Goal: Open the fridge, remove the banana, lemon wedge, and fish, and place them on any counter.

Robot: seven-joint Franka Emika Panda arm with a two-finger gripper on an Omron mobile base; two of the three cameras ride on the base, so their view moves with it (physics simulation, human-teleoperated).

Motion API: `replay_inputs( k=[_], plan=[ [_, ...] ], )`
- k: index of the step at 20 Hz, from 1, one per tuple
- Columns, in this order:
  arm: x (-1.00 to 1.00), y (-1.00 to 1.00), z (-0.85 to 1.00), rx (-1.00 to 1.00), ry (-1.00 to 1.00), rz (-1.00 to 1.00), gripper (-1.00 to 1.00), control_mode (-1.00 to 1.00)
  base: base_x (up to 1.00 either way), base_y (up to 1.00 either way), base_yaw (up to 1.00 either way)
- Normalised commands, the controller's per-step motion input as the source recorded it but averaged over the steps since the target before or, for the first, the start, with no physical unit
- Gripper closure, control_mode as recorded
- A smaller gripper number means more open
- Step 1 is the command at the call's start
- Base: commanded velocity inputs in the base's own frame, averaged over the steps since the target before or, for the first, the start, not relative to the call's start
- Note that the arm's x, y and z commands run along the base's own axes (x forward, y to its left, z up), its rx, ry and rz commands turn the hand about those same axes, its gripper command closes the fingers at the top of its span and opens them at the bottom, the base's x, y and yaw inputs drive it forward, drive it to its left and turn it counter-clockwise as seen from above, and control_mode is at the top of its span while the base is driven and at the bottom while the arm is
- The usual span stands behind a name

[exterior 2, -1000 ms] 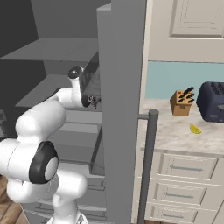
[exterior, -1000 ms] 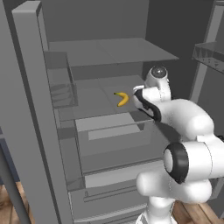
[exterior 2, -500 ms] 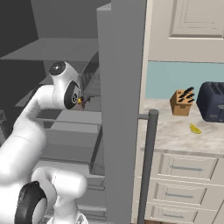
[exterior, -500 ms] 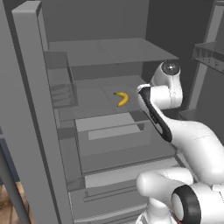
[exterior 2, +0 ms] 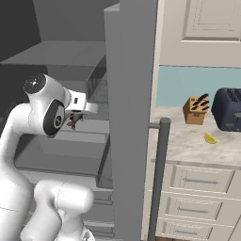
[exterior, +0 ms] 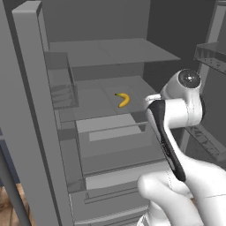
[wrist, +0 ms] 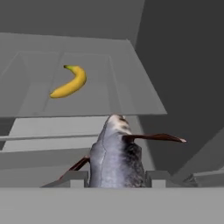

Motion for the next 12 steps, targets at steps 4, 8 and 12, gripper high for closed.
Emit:
replay_inputs(
  k=[4,8,12],
  plan=[
    [-0.82,0.08,0.79,0.02,0.0,0.06,1.0,-1.0,0.0,0.0,0.0],
    [-0.89,0.09,0.73,0.0,0.01,0.09,1.0,-1.0,0.0,0.0,0.0],
    [-0.74,0.11,0.44,0.01,0.0,0.1,1.0,-1.0,0.0,0.0,0.0]
  ],
)
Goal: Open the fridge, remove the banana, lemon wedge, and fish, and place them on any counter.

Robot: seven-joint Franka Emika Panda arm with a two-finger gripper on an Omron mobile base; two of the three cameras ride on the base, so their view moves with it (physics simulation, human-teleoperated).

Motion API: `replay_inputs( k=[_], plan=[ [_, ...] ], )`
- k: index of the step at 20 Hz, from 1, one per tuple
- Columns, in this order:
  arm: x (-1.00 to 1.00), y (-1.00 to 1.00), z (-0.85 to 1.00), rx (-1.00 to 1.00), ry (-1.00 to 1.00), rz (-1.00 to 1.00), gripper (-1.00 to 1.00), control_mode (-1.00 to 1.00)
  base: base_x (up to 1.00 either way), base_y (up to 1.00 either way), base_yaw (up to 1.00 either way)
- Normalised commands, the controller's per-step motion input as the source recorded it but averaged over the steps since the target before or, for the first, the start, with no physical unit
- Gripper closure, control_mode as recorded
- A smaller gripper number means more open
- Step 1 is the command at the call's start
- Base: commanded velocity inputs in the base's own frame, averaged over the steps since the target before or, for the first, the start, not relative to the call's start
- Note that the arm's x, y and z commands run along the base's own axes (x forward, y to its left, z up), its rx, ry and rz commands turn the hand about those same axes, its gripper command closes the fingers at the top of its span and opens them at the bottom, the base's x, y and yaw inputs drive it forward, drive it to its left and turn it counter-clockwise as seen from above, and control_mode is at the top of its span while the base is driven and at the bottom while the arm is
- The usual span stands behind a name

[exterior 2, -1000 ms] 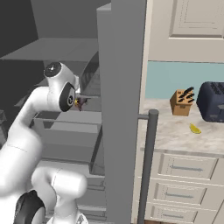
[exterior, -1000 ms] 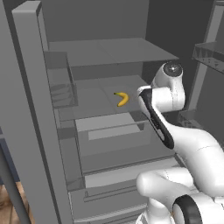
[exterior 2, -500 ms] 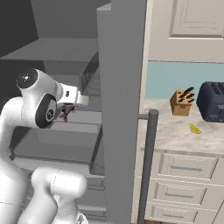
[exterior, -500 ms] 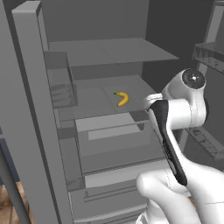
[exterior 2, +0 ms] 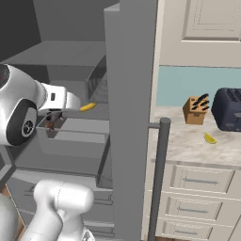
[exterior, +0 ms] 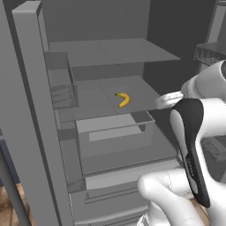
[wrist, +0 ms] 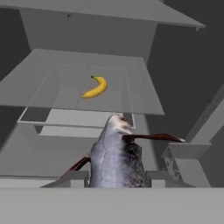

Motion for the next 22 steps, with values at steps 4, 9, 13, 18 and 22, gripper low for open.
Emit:
replay_inputs(
  k=[4,9,13,18,22],
  plan=[
    [-0.68,0.08,0.08,0.0,0.0,0.06,1.0,-1.0,0.0,0.0,0.0],
    [-0.27,0.06,0.0,0.0,0.0,0.01,1.0,-1.0,0.0,0.0,0.0],
    [0.0,0.0,0.0,0.0,0.0,0.0,1.0,-1.0,0.0,0.0,0.0],
    [0.0,0.0,0.0,0.0,0.0,0.0,1.0,-1.0,0.0,0.0,0.0],
    [0.0,0.0,0.0,0.0,0.0,0.0,1.0,-1.0,0.0,0.0,0.0]
  ],
)
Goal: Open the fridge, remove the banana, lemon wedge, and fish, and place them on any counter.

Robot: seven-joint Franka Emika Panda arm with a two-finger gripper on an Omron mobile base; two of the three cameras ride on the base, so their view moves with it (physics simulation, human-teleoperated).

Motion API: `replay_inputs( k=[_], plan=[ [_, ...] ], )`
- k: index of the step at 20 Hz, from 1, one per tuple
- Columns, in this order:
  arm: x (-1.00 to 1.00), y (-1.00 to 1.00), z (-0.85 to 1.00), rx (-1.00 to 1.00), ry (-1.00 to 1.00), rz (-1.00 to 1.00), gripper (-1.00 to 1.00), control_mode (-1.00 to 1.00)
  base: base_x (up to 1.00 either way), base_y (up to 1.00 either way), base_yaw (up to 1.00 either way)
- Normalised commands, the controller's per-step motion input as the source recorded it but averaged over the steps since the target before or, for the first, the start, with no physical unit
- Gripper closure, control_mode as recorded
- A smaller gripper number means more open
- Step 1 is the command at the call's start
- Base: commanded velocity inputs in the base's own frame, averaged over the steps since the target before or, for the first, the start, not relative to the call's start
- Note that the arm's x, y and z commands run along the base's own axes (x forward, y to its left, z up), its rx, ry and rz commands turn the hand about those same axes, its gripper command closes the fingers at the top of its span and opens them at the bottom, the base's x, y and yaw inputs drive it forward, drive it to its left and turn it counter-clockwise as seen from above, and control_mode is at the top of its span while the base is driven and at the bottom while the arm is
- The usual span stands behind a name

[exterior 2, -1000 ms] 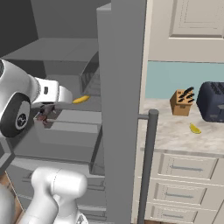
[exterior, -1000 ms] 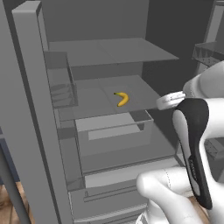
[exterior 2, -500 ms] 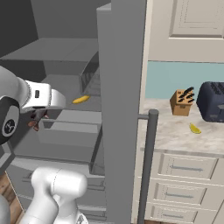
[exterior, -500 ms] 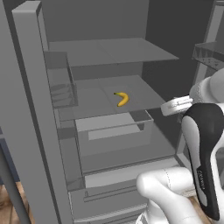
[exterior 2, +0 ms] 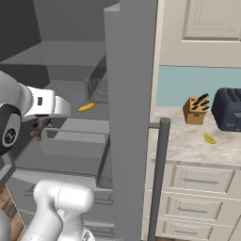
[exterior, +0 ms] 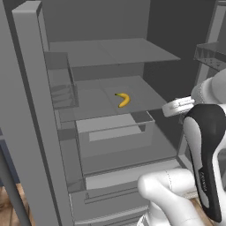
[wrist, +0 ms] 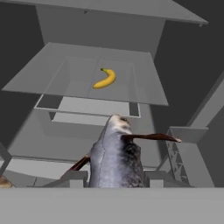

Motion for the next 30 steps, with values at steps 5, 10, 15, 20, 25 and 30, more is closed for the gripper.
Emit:
replay_inputs(
  k=[5,10,15,20,25,30],
  plan=[
    [0.0,0.0,0.0,0.0,0.0,0.0,1.0,1.0,-0.04,0.0,0.0],
    [0.0,0.0,0.0,0.0,0.0,0.0,1.0,1.0,-0.54,0.0,0.0],
    [0.0,0.0,0.0,0.0,0.0,0.0,1.0,1.0,-0.97,0.0,0.0],
    [0.0,0.0,0.0,0.0,0.0,0.0,1.0,1.0,-0.7,0.0,0.0],
    [0.0,0.0,0.0,0.0,0.0,0.0,1.0,1.0,-0.47,-0.33,0.02],
    [0.0,0.0,0.0,0.0,0.0,0.0,1.0,1.0,-0.24,-0.67,0.05]
  ],
)
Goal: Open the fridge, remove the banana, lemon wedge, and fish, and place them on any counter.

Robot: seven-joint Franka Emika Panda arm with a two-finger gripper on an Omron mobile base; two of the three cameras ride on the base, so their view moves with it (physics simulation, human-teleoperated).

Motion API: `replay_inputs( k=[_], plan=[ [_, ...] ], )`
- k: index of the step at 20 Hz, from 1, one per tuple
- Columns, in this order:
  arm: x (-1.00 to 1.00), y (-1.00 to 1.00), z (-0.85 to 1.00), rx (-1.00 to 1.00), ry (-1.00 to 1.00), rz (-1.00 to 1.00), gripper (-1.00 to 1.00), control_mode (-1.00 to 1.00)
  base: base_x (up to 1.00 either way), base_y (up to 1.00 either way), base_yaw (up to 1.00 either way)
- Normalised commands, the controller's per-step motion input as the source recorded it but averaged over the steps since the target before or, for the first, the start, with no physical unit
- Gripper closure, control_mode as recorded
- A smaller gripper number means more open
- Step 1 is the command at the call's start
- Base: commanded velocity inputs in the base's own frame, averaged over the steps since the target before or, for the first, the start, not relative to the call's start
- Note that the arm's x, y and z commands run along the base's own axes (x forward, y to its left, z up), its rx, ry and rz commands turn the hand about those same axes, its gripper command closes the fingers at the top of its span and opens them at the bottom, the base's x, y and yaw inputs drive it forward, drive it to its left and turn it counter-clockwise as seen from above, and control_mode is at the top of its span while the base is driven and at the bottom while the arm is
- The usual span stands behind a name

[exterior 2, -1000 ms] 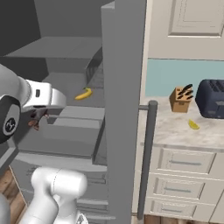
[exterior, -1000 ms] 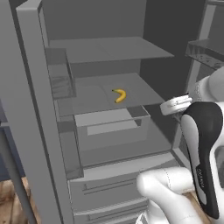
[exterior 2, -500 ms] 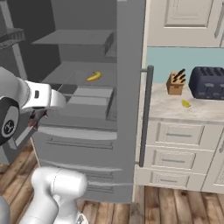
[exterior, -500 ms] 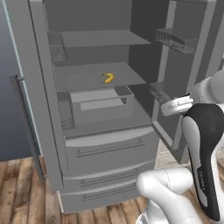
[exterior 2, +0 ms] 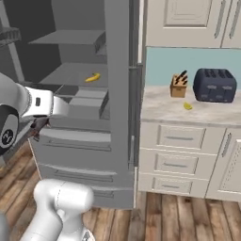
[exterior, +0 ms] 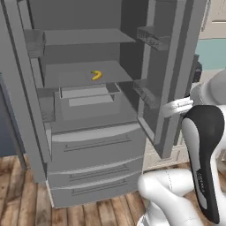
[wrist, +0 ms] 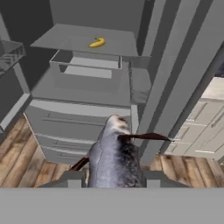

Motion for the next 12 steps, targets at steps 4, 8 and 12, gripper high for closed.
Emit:
replay_inputs(
  k=[4,8,12],
  plan=[
    [0.0,0.0,0.0,0.0,0.0,0.0,1.0,1.0,-0.19,-0.75,0.03],
    [0.0,0.0,0.0,0.0,0.0,0.0,1.0,1.0,-0.38,-0.66,0.03],
    [0.0,0.0,0.0,0.0,0.0,0.0,1.0,1.0,-0.49,-0.52,0.03]
  ],
)
